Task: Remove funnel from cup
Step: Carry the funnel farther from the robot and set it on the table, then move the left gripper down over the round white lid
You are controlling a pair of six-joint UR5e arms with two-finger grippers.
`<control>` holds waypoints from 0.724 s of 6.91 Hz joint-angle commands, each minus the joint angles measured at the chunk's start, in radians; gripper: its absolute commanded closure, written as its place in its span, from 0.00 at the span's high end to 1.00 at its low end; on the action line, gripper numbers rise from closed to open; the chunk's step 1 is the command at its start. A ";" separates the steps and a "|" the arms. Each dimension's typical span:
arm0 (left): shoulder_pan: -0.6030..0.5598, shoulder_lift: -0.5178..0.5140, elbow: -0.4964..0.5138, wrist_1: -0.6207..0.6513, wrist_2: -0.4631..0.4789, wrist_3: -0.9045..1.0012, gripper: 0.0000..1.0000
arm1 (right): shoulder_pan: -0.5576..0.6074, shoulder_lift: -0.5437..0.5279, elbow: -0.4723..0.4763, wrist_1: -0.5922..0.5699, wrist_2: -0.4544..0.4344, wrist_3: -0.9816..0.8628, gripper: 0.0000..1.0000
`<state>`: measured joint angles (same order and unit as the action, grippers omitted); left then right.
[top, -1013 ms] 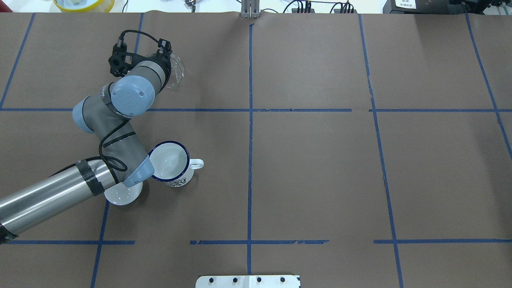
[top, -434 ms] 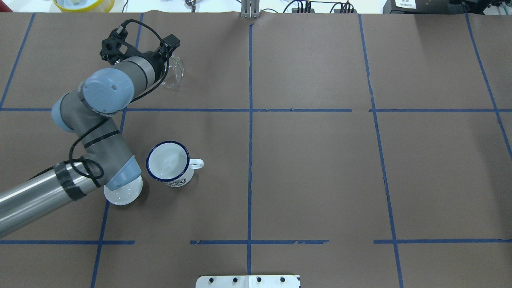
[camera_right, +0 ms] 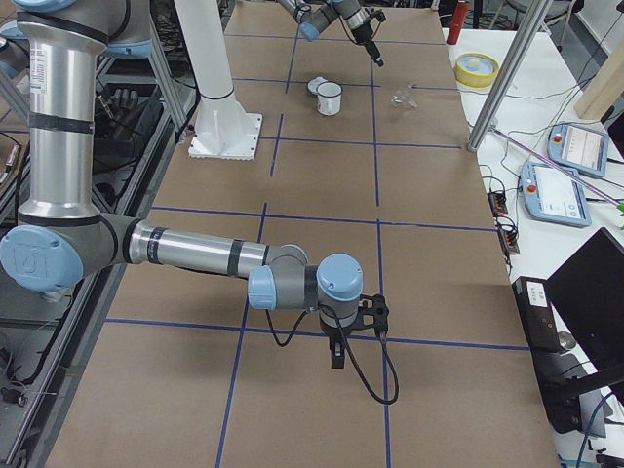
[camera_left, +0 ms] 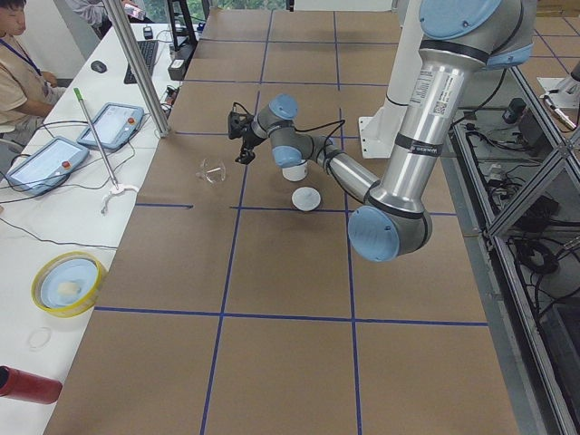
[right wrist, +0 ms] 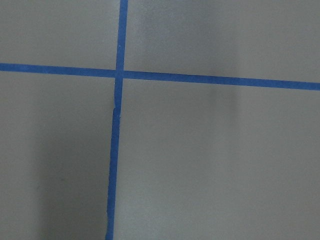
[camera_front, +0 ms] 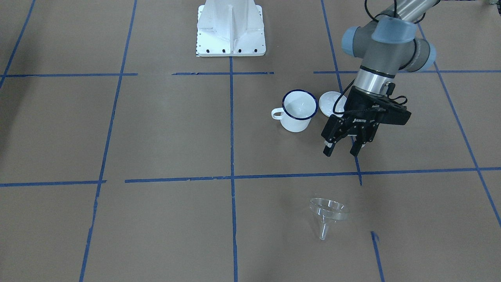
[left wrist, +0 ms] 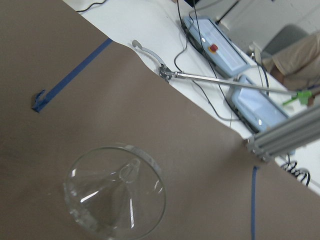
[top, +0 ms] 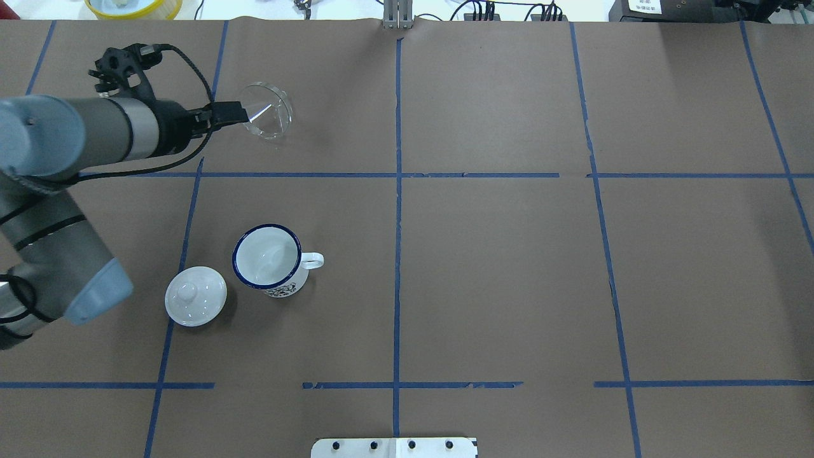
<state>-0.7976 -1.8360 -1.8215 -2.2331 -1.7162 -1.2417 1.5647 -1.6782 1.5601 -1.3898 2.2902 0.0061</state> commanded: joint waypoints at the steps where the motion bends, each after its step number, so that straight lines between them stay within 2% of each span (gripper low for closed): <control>1: -0.078 0.168 -0.168 0.081 -0.181 0.354 1.00 | 0.000 0.000 0.000 0.000 0.000 0.000 1.00; 2: -0.086 0.179 -0.170 0.086 -0.263 0.407 1.00 | 0.000 0.000 0.000 0.000 0.000 0.000 1.00; 3: -0.068 0.226 -0.189 0.134 -0.270 0.404 1.00 | 0.000 0.000 0.000 0.000 0.000 0.000 1.00; 4: -0.016 0.242 -0.217 0.242 -0.254 0.409 1.00 | 0.000 0.000 0.000 0.000 0.000 0.000 1.00; 5: 0.056 0.239 -0.219 0.306 -0.184 0.400 1.00 | 0.000 0.000 0.000 0.000 0.000 0.000 1.00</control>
<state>-0.8098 -1.6046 -2.0284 -2.0096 -1.9518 -0.8400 1.5647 -1.6782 1.5601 -1.3898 2.2902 0.0061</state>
